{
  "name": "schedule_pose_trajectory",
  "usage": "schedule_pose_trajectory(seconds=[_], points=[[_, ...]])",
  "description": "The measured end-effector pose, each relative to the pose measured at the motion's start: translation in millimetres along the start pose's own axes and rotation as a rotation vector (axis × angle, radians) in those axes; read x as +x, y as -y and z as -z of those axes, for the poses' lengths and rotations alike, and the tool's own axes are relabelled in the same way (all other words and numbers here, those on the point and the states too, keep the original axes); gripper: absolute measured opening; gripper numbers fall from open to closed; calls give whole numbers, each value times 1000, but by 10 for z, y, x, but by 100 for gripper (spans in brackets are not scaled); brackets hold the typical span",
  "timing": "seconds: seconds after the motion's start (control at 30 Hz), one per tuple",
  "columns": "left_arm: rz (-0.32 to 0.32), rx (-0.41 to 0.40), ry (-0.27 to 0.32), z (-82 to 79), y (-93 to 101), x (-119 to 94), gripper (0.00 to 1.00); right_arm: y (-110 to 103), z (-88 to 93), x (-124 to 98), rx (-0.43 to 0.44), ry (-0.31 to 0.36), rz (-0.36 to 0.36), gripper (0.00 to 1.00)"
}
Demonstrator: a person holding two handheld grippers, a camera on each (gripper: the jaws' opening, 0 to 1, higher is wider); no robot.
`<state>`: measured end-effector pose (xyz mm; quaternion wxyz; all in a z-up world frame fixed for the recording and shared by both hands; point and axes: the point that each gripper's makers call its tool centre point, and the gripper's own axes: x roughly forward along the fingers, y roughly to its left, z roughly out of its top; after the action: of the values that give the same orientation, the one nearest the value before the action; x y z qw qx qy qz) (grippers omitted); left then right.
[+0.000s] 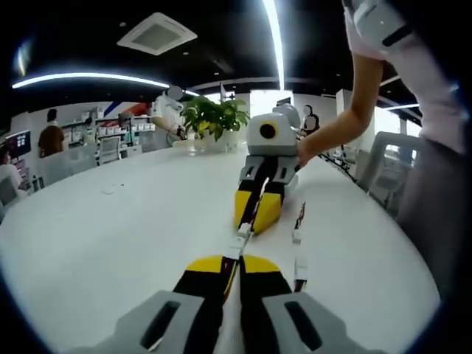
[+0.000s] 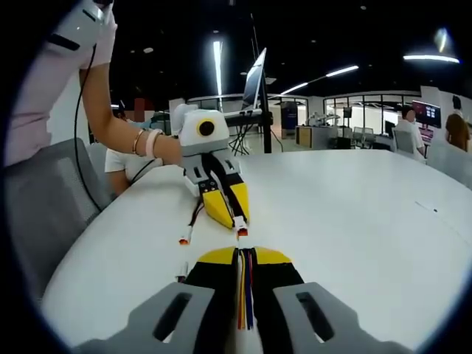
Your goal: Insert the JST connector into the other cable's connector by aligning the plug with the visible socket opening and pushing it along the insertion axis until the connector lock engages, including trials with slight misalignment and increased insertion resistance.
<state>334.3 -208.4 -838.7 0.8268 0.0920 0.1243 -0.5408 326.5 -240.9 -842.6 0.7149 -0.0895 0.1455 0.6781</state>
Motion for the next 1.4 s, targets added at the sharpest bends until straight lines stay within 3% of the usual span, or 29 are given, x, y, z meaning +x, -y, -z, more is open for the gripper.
schedule_pose_trajectory(seconds=[0.6, 0.93, 1.03, 1.17, 1.4], points=[[27, -1, -10, 4, 58, 44, 1, -34, 8, 59, -5, -10, -22, 4], [60, 8, -35, 0, 138, 67, 1, -96, 28, 88, -77, -43, -63, 4], [64, -8, -17, -23, 131, 53, 1, -99, -4, 83, -59, -26, -69, 4], [75, -86, 31, -57, 113, 24, 0, -92, -51, 84, -12, 10, -76, 4], [97, -107, 40, -51, 142, 37, 0, -85, -31, 84, 3, 18, -99, 3]])
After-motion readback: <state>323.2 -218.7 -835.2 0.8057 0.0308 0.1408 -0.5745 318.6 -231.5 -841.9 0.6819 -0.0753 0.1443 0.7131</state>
